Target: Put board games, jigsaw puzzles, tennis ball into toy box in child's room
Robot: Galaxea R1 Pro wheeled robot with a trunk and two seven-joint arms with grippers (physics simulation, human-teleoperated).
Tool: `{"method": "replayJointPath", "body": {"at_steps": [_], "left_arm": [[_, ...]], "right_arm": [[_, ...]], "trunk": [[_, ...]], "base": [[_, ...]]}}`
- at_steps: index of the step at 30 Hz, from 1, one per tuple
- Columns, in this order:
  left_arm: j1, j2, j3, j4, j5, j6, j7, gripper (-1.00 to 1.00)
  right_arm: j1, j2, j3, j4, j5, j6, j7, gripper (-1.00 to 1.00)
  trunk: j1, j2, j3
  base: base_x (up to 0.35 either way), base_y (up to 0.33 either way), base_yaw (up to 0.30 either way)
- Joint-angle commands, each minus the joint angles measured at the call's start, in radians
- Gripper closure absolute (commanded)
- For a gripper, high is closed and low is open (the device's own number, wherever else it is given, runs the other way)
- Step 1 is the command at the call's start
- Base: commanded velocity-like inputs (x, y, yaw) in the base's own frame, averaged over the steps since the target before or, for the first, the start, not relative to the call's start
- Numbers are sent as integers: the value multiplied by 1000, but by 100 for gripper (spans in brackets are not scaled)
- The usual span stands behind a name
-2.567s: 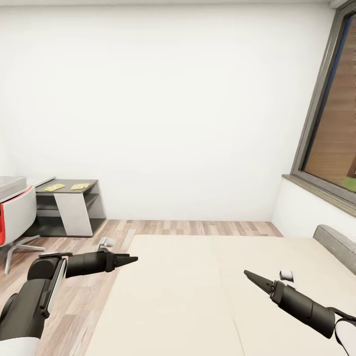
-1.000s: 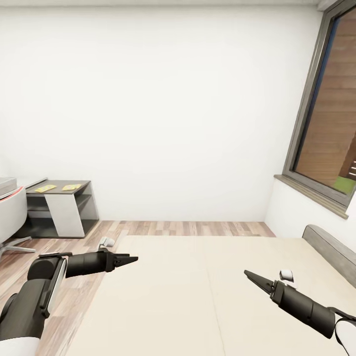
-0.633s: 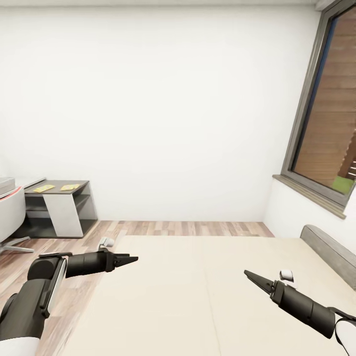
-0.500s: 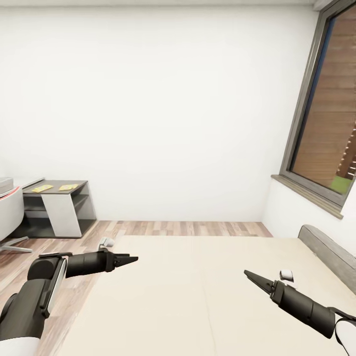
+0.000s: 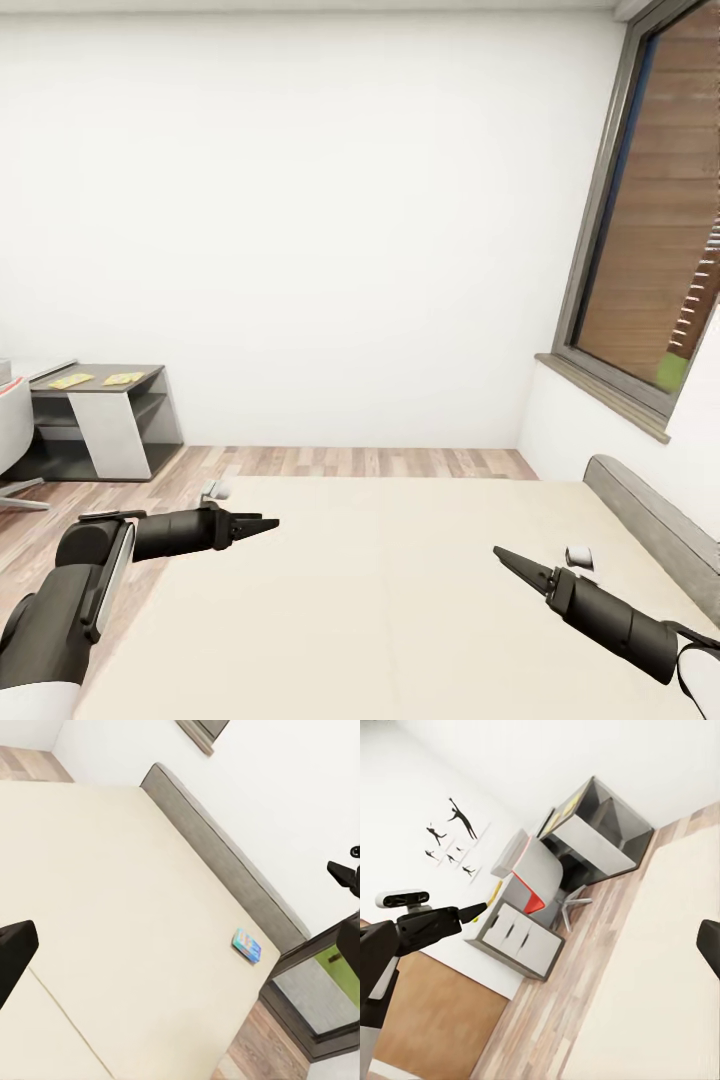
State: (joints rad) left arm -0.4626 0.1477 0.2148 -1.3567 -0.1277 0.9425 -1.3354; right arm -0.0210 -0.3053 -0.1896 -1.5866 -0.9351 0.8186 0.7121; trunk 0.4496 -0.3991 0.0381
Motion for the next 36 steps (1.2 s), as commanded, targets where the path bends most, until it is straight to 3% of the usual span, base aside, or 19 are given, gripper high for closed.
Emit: {"method": "replayJointPath", "body": {"at_steps": [1,10,36], "left_arm": [[-1,0,2,-1,-10,10,-10,-100],[-1,0,2,-1,-10,10,-11,-100],[-1,0,3,-1,-10,10,-11,-100]], "right_arm": [[0,0,-1,1,-2,6,2,-100],[0,0,-1,1,-3,7,2,-100],[0,0,-1,1,-3,5,1,-100]], "trunk": [[0,-1,-1],[0,-1,-1],[0,-1,-1]], "base": [[0,-284,0],[0,-180,0],[0,-7,0]]}}
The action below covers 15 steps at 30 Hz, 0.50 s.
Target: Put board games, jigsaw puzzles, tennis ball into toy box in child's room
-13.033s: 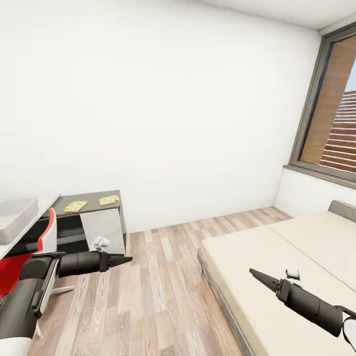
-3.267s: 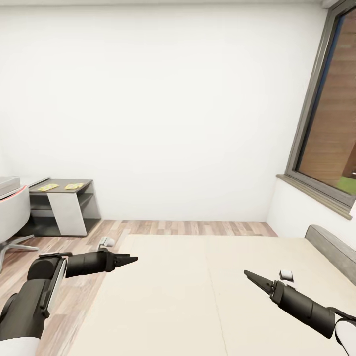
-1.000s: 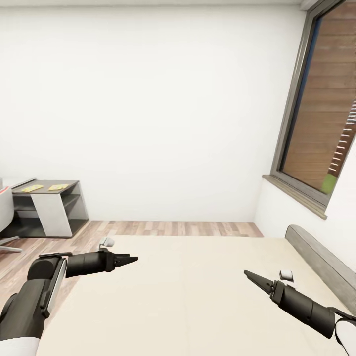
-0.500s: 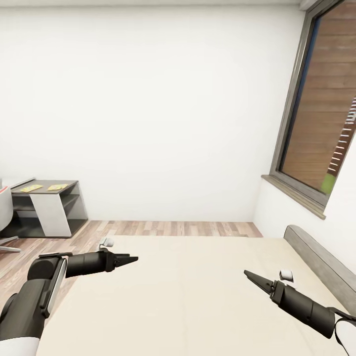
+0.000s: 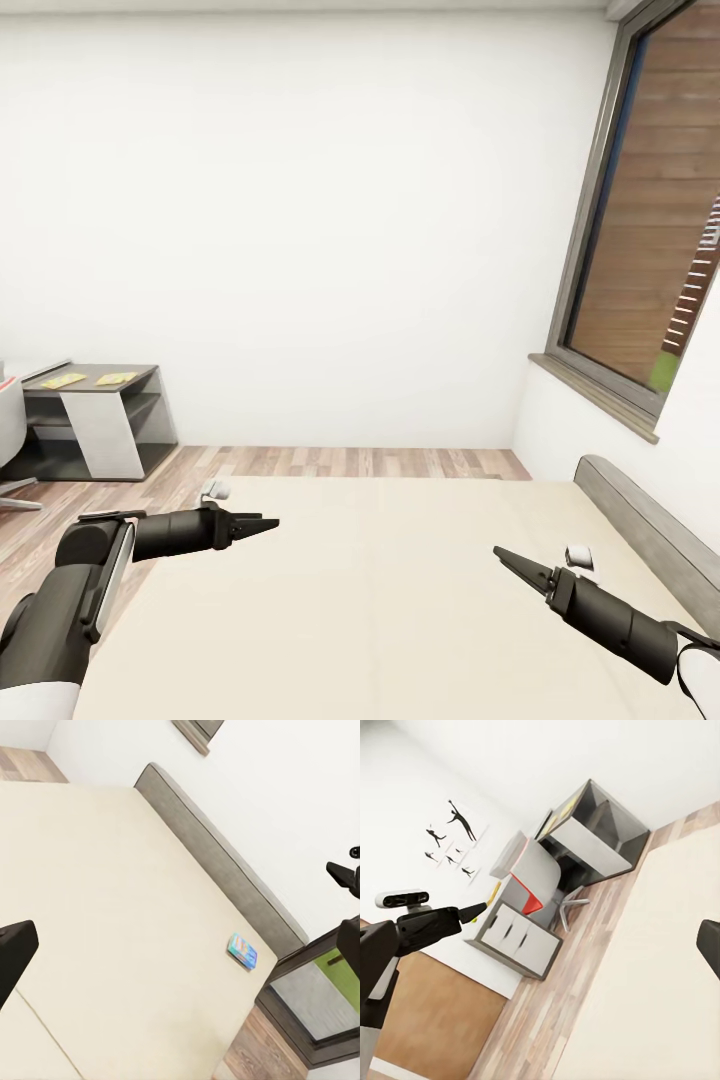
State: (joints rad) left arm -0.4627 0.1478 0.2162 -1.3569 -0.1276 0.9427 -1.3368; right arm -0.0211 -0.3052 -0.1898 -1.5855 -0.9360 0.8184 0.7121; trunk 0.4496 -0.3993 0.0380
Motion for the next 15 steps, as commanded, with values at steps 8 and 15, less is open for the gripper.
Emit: {"method": "replayJointPath", "body": {"at_steps": [8,15], "left_arm": [[-1,0,2,-1,-10,10,-10,-100],[-1,0,2,-1,-10,10,-10,-100]], "right_arm": [[0,0,-1,0,-2,6,1,-100],[0,0,-1,0,-1,7,1,-100]], "trunk": [[0,-1,0],[0,-1,0]], "base": [[-8,0,0],[-62,0,0]]}}
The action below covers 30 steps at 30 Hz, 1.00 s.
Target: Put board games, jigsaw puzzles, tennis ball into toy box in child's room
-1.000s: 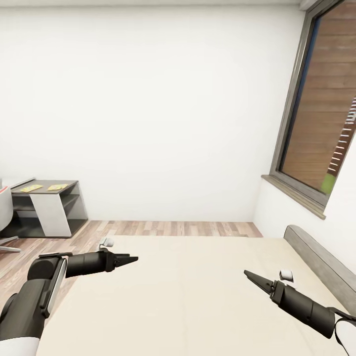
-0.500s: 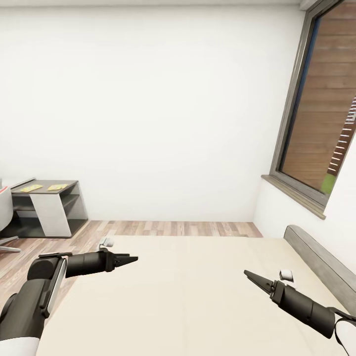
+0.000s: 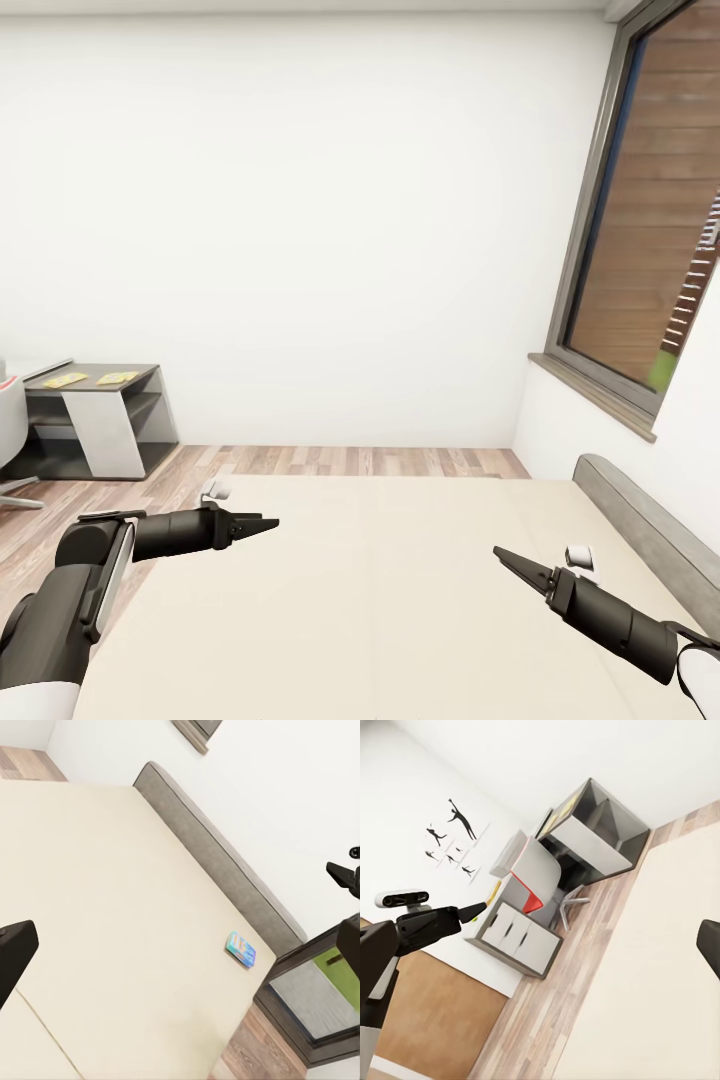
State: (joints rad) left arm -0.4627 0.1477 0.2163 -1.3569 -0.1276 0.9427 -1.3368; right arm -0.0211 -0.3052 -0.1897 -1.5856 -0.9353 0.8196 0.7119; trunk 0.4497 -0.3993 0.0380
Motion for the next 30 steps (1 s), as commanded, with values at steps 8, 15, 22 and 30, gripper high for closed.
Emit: {"method": "replayJointPath", "body": {"at_steps": [8,15,22,30], "left_arm": [[-1,0,2,-1,-10,10,-10,-100],[-1,0,2,-1,-10,10,-10,-100],[-1,0,2,-1,-9,9,-9,-100],[-1,0,1,-1,-9,9,-9,-100]], "right_arm": [[0,0,-1,0,-2,6,2,-100],[0,0,-1,0,-2,6,2,-100],[0,0,-1,0,-2,6,2,-100],[0,0,-1,0,-2,6,3,-100]], "trunk": [[0,-1,0],[0,-1,0],[0,-1,0],[0,-1,0]], "base": [[-12,0,0],[-1,0,0],[0,-16,0],[0,-133,0]]}}
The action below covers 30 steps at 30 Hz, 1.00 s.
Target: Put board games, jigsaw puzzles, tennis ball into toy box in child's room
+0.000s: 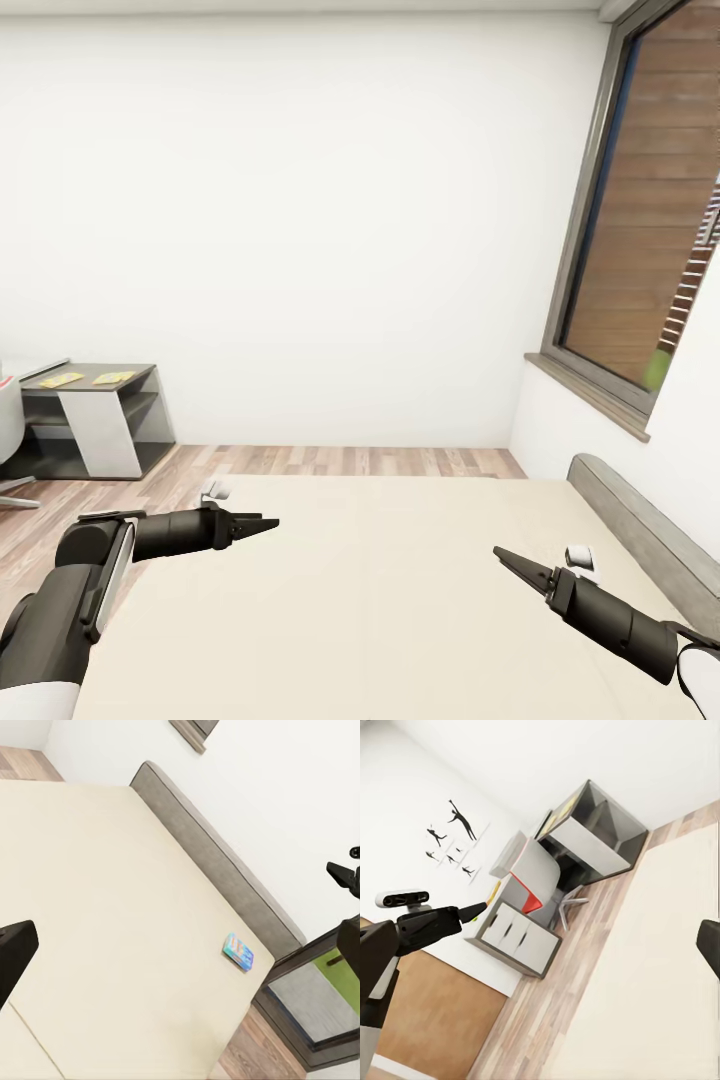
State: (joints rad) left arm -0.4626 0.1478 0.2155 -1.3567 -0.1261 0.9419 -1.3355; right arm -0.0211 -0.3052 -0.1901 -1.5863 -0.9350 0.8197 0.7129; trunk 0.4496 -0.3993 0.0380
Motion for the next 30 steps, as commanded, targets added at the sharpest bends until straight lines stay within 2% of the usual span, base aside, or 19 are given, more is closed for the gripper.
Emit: {"method": "replayJointPath", "body": {"at_steps": [1,30], "left_arm": [[-1,-1,1,-1,-10,10,-10,-100],[-1,-1,1,-1,-10,11,-10,-100]], "right_arm": [[0,0,-1,1,-2,6,2,-100],[0,-1,-2,0,-2,6,2,-100]], "trunk": [[0,-1,0],[0,-1,2]], "base": [[0,-185,0],[0,-208,-11]]}}
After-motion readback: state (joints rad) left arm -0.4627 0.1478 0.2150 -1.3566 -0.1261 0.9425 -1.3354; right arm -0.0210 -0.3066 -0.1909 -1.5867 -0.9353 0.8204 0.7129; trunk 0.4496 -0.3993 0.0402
